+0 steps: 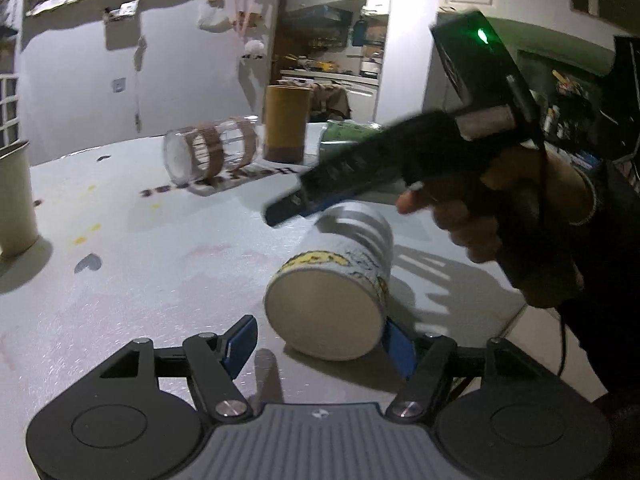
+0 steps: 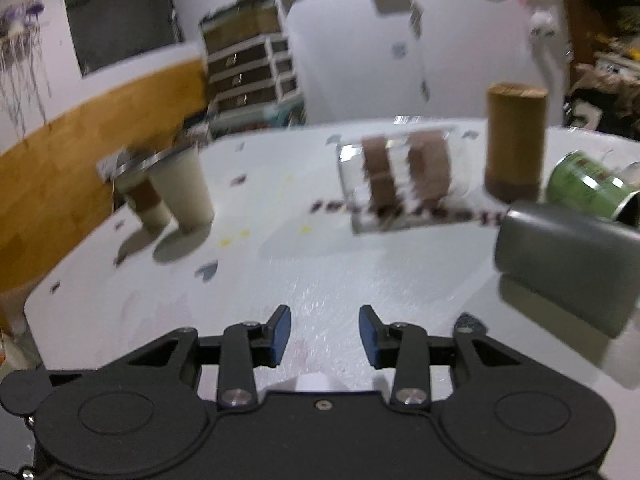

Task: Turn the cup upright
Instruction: 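Lift the white paper cup with the right gripper and rotate it upright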

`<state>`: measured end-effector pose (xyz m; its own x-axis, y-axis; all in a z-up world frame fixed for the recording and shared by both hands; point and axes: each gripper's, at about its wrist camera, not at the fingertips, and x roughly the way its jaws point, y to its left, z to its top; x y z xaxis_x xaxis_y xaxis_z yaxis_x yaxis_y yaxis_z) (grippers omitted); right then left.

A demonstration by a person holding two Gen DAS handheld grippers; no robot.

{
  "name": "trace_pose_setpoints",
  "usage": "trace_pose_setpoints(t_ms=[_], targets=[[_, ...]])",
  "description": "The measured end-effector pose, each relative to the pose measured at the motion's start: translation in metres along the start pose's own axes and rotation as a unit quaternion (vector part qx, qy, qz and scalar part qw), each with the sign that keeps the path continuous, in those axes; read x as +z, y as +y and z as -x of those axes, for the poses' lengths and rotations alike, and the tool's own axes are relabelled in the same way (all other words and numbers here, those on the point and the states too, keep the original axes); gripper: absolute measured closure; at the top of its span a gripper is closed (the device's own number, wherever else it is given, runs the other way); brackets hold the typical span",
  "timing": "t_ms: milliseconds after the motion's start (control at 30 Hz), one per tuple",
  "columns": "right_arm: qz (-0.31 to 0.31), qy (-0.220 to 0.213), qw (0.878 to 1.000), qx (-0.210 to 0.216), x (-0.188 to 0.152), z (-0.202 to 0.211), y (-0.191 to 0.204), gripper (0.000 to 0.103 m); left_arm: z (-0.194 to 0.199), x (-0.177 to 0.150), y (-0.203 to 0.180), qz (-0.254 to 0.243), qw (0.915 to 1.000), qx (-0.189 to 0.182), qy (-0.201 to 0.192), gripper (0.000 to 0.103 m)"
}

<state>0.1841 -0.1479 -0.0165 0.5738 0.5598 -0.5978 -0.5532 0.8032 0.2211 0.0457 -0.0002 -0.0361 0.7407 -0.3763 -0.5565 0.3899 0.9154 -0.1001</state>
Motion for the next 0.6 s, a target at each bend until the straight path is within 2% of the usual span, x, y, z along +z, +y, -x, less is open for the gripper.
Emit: trace_pose_setpoints(t_ms=[100,333,600], targets=[[0.006,0.026,1.0,-0.003,-0.003,-0.004,-0.002,0.064,0.003,-0.001,0.01,0.021,0.9996,0.016,-0.001,0.033],[-0.011,0.019,1.0,-0.002,-0.02,0.025,-0.019,0.064,-0.002,0.002,0.033,0.079,0.9958,0.046,-0.006,0.034],[-0.026,0.049,0.998,0.003,-0.053,0.051,-0.022,0.064,-0.006,0.005,0.043,0.113,0.9921,0.05,-0.02,0.034]])
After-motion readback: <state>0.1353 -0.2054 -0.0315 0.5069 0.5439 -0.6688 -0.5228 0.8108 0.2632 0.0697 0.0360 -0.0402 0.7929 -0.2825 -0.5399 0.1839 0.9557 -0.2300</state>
